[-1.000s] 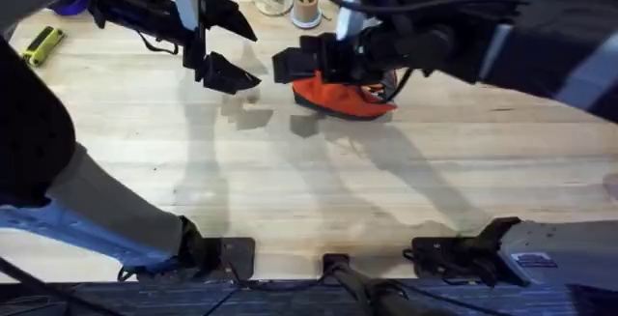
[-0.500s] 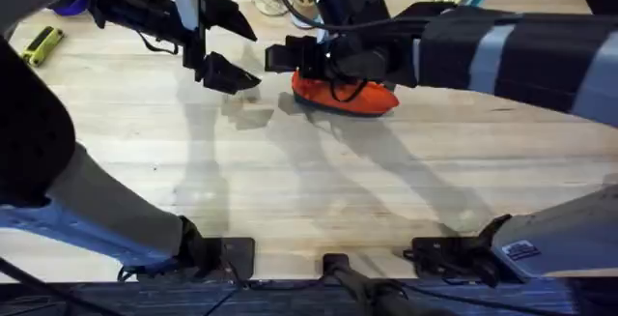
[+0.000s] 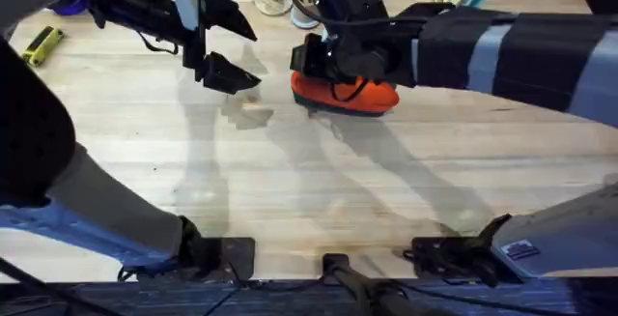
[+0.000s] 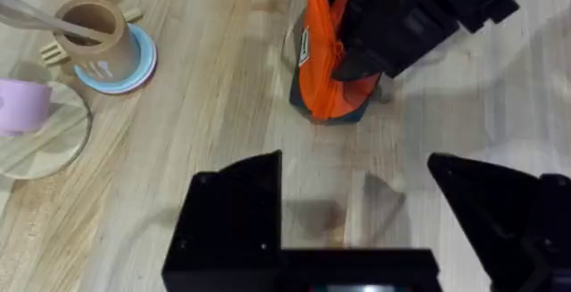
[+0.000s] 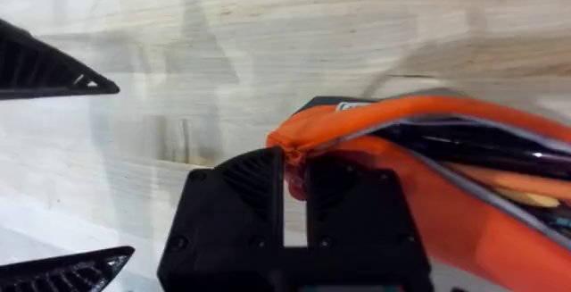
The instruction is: Unzip the bag, pick up the pens from the table one at a time and place them inside, then zip the bag closed.
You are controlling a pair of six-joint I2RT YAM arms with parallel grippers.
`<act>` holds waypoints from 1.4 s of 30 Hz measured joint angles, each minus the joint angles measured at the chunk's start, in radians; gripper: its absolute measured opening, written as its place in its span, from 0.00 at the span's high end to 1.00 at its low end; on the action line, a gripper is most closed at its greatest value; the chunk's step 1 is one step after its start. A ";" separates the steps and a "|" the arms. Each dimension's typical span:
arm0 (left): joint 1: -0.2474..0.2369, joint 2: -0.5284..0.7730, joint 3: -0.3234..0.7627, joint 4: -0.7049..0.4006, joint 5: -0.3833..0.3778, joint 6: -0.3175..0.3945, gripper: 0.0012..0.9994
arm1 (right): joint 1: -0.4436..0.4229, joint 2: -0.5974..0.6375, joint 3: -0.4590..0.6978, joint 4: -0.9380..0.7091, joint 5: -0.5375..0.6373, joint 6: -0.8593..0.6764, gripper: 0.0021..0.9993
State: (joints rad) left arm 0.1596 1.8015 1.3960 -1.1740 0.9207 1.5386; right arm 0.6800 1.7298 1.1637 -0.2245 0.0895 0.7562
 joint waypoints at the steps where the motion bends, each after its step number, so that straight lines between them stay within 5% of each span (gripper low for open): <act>1: 0.000 0.000 0.000 0.000 0.000 0.000 0.01 | 0.000 0.000 0.000 0.000 0.000 0.004 0.88; 5: 0.000 0.000 0.000 0.000 0.000 0.000 0.01 | 0.000 0.000 0.000 0.001 0.000 0.012 0.96; 22: 0.000 0.000 0.000 0.000 0.000 0.000 0.01 | 0.001 -0.045 0.000 -0.015 -0.035 0.022 0.97; 42: 0.000 0.000 0.000 -0.001 0.007 0.000 0.01 | -0.086 -0.122 0.000 -0.022 -0.280 0.047 0.97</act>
State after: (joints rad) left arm 0.1596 1.8015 1.3960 -1.1748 0.9280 1.5387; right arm 0.5939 1.6074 1.1633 -0.2464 -0.1908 0.8031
